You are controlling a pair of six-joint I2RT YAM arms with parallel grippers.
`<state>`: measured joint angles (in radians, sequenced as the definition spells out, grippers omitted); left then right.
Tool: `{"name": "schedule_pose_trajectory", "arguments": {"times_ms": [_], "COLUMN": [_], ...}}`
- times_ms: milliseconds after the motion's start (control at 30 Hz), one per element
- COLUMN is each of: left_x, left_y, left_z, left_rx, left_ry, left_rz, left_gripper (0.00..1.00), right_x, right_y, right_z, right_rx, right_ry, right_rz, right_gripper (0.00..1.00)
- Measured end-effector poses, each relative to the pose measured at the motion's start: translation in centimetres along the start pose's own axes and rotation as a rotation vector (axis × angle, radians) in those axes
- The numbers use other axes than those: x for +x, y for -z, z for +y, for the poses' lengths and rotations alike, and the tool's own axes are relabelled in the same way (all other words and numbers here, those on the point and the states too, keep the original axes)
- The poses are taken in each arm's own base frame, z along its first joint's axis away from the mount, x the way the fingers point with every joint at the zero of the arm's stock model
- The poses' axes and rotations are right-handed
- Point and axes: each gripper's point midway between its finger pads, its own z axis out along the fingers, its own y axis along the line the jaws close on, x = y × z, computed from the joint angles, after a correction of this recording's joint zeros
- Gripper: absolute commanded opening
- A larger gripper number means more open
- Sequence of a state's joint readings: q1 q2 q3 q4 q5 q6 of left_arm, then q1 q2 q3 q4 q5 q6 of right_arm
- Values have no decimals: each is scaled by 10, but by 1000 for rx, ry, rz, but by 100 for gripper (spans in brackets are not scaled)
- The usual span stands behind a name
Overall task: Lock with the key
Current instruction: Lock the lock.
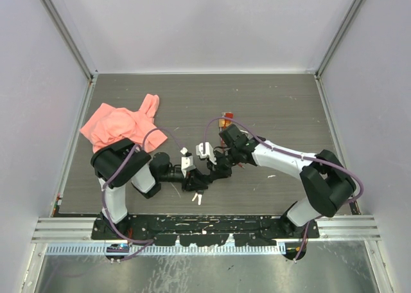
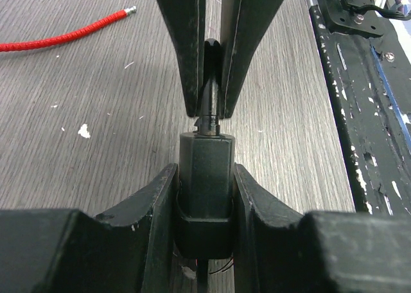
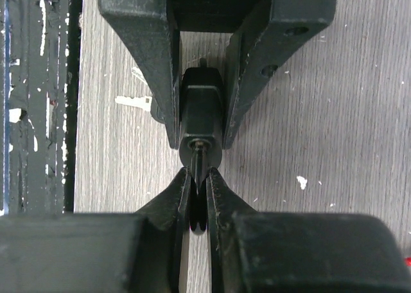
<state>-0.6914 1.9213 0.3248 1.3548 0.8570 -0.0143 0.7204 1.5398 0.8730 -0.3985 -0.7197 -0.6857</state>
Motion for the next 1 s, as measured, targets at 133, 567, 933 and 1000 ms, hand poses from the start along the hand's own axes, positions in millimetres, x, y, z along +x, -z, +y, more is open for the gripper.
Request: {"name": "schedule_pose_trajectory", "arguments": {"times_ms": [133,567,933,1000], "left_x": [0,1,-5,-5], "left_y": [-1,-1,-18,-19], "left_z": [-1,2,11,11], "left_rx": [5,-10,-33,-34], "left_ry": [-3,10,-19,-19], "left_rz": [-6,-10,-23,-23], "left_gripper": [0,0,0,0], "right_x": [-1,-5,-24,-24], "right_y": [-9,-4,51,65], "right_z": [-1,-9,-28,-33], "right_rx": [4,-25,38,62], "right_ry": [-5,-84,-48,-44], "right_rz": [-12,-21,-207,-225], "right_gripper": [1,53,81,82]}}
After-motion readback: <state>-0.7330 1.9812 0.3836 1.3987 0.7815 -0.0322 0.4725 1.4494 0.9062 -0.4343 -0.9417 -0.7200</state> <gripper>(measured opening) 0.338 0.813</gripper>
